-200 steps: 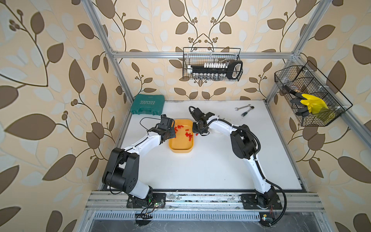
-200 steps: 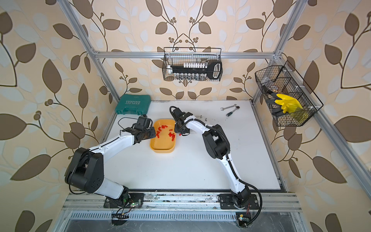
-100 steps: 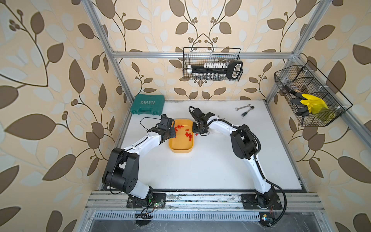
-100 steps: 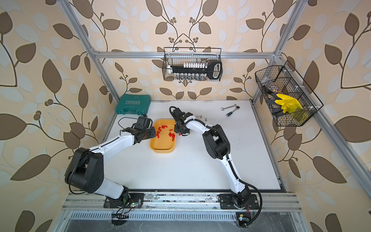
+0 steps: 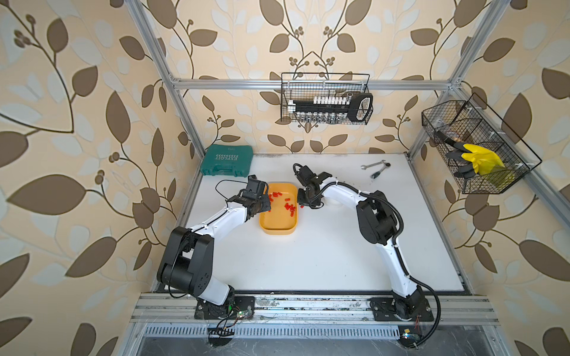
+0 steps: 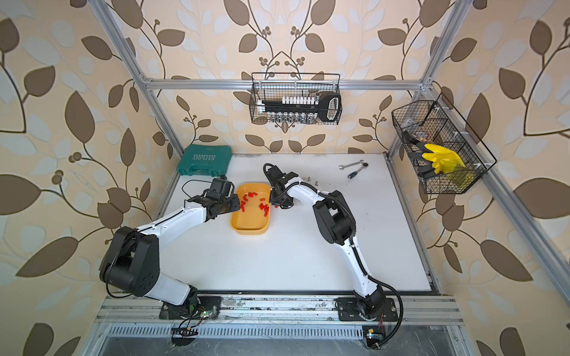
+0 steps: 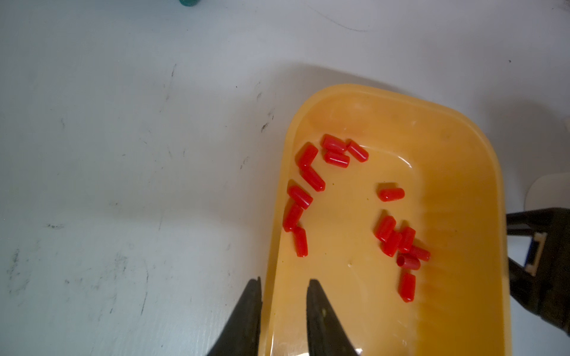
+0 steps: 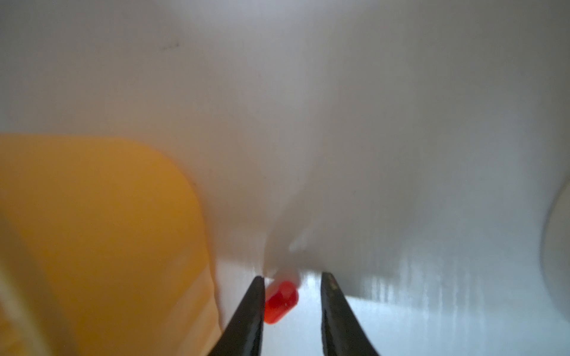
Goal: Cover the protruding screws with screw protection sleeves
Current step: Pick up the screw protection sleeve from the center of the board.
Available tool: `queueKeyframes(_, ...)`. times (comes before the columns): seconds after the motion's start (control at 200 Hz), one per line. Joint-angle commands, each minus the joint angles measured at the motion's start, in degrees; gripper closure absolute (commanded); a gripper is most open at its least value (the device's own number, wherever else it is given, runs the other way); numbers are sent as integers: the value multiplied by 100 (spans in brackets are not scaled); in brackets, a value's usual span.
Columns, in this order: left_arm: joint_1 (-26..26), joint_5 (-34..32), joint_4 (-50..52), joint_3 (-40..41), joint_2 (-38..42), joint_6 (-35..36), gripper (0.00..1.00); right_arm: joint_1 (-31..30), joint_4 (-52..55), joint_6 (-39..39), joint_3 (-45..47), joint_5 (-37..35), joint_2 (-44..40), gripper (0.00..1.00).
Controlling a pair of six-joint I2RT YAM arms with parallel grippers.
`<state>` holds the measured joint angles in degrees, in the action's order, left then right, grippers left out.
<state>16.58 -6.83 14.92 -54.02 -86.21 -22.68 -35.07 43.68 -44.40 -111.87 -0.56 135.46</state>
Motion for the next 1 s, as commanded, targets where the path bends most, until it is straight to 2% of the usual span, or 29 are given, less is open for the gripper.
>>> queueKeyframes(0.0,57,41,-62,-2,201,26,71,-12,275,-213,-117,344,182,76)
queueKeyframes(0.06,52,41,-54,-2,194,28,72,-16,266,-262,-118,403,183,81)
queueKeyframes(0.21,56,32,-61,10,195,22,71,-24,135,-332,-63,415,139,87)
queueKeyframes(0.34,52,56,-86,14,186,27,71,-26,176,-199,-178,321,172,87)
queueKeyframes(0.41,56,48,-77,6,200,35,71,-19,207,-107,-199,294,182,81)
queueKeyframes(0.57,56,94,-107,5,172,35,71,-26,285,-8,-309,278,278,77)
queueKeyframes(0.995,56,101,-75,-30,173,36,71,-41,374,72,-402,207,387,84)
